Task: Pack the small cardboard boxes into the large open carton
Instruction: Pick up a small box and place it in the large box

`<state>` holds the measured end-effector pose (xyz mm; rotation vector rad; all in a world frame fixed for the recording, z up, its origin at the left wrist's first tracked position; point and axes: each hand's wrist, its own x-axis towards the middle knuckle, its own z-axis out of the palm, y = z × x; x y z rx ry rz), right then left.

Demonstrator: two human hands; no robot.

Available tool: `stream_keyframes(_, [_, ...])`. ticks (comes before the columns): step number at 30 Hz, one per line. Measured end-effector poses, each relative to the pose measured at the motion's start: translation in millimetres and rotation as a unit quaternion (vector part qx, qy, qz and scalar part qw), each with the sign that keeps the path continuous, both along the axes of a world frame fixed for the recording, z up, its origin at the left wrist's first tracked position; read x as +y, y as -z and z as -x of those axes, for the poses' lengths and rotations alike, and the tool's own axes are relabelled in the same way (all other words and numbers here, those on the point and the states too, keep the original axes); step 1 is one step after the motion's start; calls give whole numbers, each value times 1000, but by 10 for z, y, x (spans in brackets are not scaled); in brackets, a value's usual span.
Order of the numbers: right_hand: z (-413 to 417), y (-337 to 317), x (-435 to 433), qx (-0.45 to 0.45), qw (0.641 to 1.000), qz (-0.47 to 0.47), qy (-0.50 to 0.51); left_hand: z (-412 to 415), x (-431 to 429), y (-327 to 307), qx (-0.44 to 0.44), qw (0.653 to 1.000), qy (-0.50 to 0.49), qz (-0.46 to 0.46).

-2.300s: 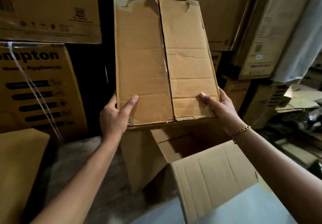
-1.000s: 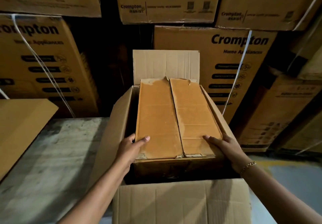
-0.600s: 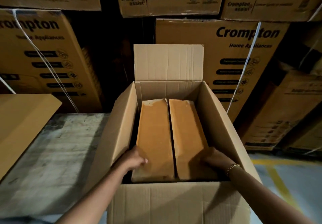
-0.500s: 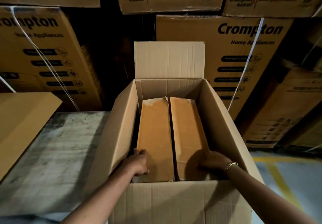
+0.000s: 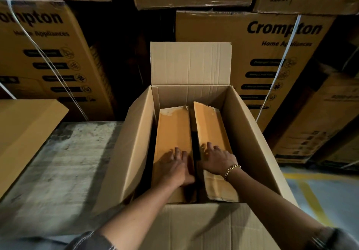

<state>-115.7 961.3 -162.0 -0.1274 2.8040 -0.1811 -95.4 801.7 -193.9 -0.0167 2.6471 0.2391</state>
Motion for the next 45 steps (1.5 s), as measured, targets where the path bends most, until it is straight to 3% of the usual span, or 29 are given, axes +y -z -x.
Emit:
stream_keyframes(2, [18, -148, 60, 40, 999, 10, -8, 47, -2, -46, 7, 1000, -24, -1])
stream_keyframes(5, [83, -429, 328, 76, 997, 22, 2, 71, -84, -175, 6, 994, -61, -91])
stream_keyframes(7, [133, -580, 654, 69, 997, 21, 38, 56, -330, -279, 58, 986, -103, -121])
stream_keyframes(10, [126, -684, 1077, 43, 994, 31, 98, -15, -814, -442, 174, 972, -142, -70])
stream_keyframes(14, [60, -584, 1056, 37, 992, 72, 95, -33, -948, -528, 167, 973, -152, -56])
stream_keyframes(18, [125, -577, 1026, 83, 991, 41, 96, 3, -1134, -594, 216, 954, -186, -94])
stream_keyframes(21, [86, -554, 997, 86, 990, -88, 75, -42, -1221, -542, 199, 960, -183, -73])
stream_keyframes(24, [-6, -403, 657, 127, 948, -288, -38, -98, -1120, -470, 209, 960, -175, -71])
stream_keyframes(29, [60, -127, 50, 111, 885, -425, -156, -85, -987, -427, 226, 959, -160, -61])
stream_keyframes(37, [452, -190, 193, 74, 844, -517, -120, -150, -1058, -443, 214, 962, -170, -22])
stream_keyframes(39, [467, -125, 295, 34, 860, -494, -126, -149, -1018, -454, 204, 964, -172, -25])
stream_keyframes(41, [422, -32, 406, -37, 906, -403, -125, -146, -987, -446, 195, 966, -168, -35])
stream_keyframes(43, [312, 10, 485, -117, 958, -240, -101, -153, -964, -437, 174, 969, -164, -56])
stream_keyframes(45, [201, -51, 560, -146, 986, -46, -69, -171, -949, -426, 152, 972, -162, -80])
